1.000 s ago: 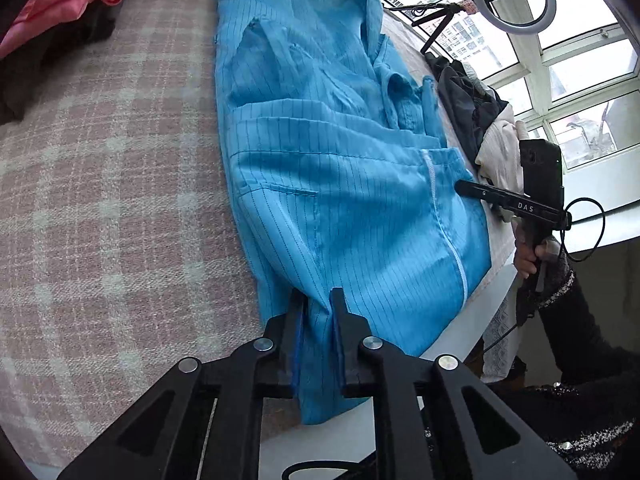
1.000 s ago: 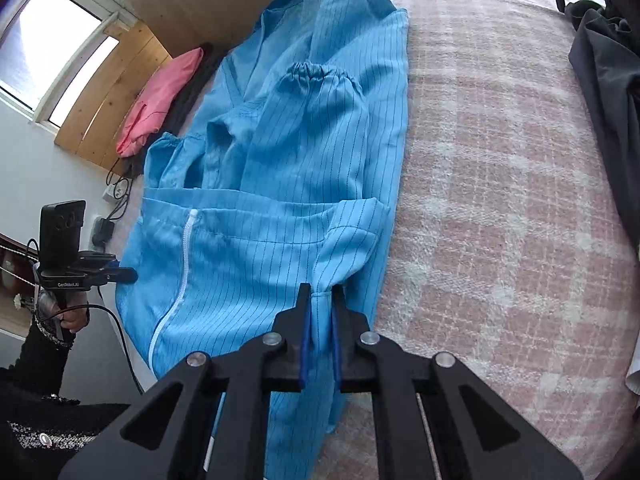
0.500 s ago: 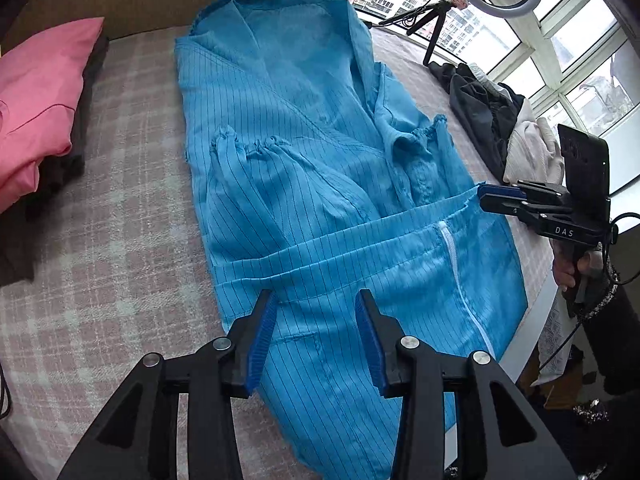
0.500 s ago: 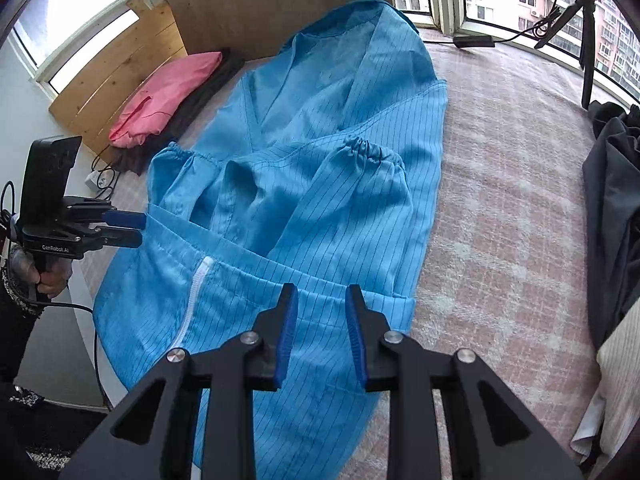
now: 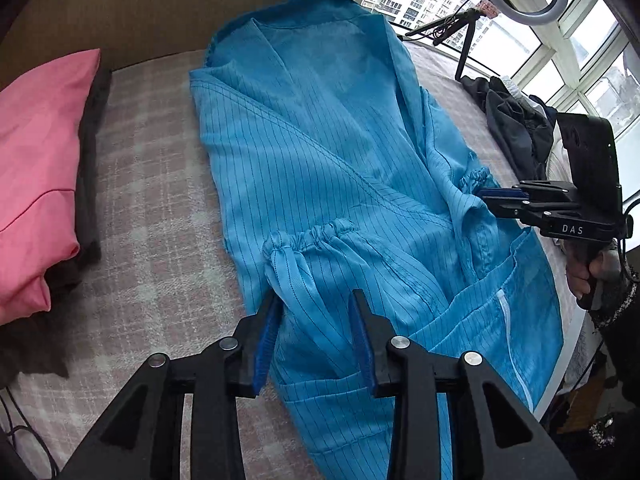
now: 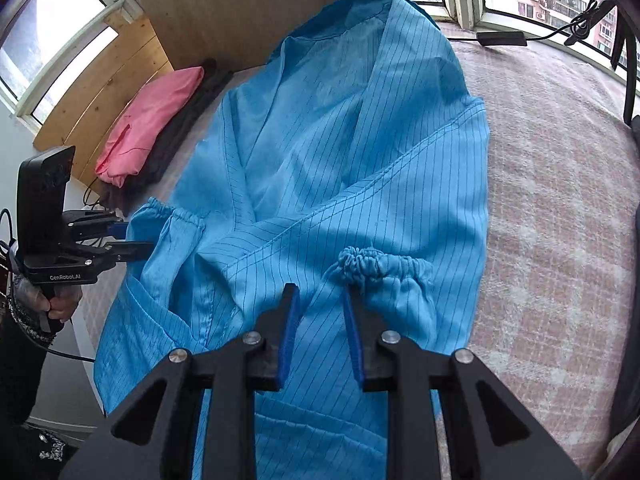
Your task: Fold clothes
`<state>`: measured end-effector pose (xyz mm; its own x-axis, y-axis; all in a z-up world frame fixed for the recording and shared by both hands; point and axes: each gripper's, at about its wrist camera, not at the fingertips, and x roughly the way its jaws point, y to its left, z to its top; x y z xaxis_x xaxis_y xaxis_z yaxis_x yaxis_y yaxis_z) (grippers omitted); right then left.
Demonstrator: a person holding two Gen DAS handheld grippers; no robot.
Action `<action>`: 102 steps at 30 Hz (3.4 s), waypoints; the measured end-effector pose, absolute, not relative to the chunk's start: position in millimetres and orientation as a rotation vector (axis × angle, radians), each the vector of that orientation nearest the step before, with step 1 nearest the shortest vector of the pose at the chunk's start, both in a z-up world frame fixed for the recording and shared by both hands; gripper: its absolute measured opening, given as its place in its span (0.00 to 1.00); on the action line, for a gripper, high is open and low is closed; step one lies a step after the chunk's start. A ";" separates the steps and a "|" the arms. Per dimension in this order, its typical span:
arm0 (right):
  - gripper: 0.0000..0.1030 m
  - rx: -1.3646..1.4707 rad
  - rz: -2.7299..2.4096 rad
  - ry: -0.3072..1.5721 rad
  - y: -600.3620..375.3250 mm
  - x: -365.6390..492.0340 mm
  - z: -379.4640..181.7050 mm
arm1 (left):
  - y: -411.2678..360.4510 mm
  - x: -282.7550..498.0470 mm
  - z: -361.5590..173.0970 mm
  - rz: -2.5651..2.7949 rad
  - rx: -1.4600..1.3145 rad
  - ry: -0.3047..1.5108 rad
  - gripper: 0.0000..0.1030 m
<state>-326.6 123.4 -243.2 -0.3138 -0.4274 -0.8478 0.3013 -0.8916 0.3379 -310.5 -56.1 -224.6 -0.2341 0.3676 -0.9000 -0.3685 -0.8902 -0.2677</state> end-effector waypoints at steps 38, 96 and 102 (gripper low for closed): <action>0.62 1.323 -2.469 0.139 173.8 -413.6 -85.5 | -101.7 -454.9 -121.7 2.246 -1.427 0.119 0.48; 0.07 1.452 -2.341 -0.291 141.2 -137.1 -223.5 | -65.0 -156.1 -183.7 1.952 -1.440 0.008 0.03; 0.07 1.575 -2.237 -0.261 135.1 -108.3 -245.7 | -75.6 -138.8 -183.9 1.900 -1.520 0.045 0.10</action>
